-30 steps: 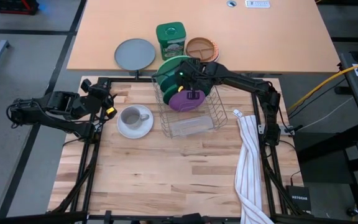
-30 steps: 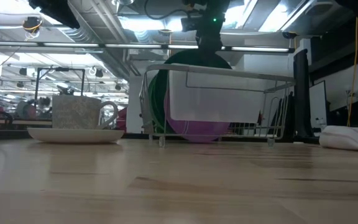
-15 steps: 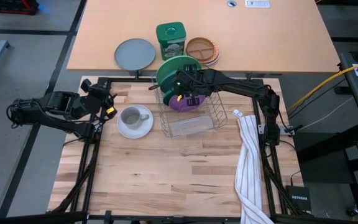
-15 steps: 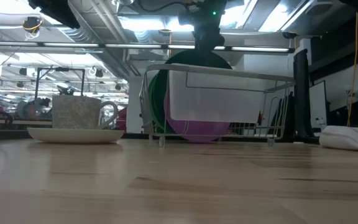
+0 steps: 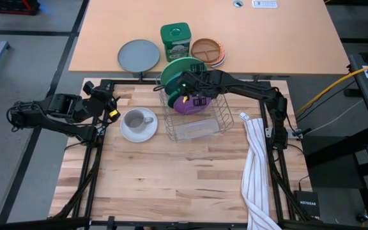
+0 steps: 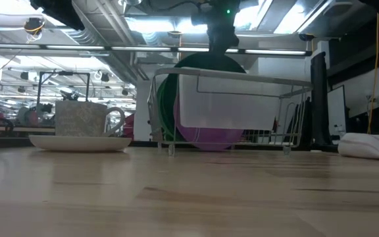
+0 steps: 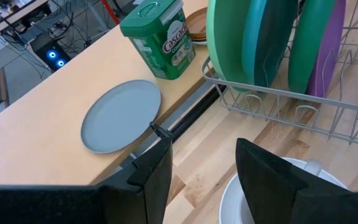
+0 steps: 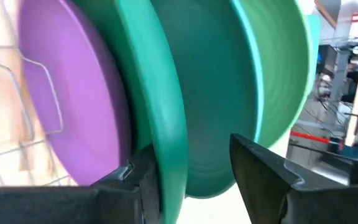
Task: Sort dishes
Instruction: Put the dark green plate into the dish rack, then remove the gray mug from the white plate
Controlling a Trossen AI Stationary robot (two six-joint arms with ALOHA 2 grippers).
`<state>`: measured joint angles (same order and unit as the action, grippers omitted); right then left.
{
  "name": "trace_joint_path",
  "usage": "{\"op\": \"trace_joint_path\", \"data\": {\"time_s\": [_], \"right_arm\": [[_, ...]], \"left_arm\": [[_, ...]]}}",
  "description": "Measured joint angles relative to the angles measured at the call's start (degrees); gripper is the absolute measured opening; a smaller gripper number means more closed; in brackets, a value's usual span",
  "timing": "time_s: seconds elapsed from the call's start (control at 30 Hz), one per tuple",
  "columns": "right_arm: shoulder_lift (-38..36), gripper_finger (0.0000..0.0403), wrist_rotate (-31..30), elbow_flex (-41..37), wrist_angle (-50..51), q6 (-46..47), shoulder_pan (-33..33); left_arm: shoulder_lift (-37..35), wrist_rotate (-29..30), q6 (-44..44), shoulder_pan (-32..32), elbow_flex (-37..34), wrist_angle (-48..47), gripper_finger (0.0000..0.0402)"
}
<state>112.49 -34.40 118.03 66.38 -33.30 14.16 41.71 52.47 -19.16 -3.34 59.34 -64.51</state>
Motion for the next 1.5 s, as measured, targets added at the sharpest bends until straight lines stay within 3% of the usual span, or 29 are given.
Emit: {"op": "trace_joint_path", "data": {"time_s": [0.27,0.47,0.73,0.97,1.23,1.5], "right_arm": [[-0.07,0.0175,5.74,4.88,6.01,4.39,-2.02],[-0.07,0.0175,6.57,6.92,11.09,8.14,-5.00],[-0.07,0.0175,7.06,7.24,12.26,11.04,-10.25],[-0.07,0.0175,12.78,7.22,16.77,16.90,-12.91],[-0.07,0.0175,25.80,7.22,21.81,25.56,-13.16],[-0.07,0.0175,41.13,7.22,23.69,27.69,-13.50]], "left_arm": [[0.00,-0.02,-0.55,0.01,0.02,0.00,0.0166],[0.00,-0.69,-0.48,0.01,0.02,0.02,0.0166],[0.38,-14.47,-0.46,0.01,-0.01,0.55,0.0166],[5.19,-21.85,1.63,0.01,-0.01,4.96,0.0166],[17.53,-31.12,13.99,0.18,-0.03,13.70,0.0166],[29.58,-32.23,16.65,5.37,-0.07,12.23,0.0166]]}}
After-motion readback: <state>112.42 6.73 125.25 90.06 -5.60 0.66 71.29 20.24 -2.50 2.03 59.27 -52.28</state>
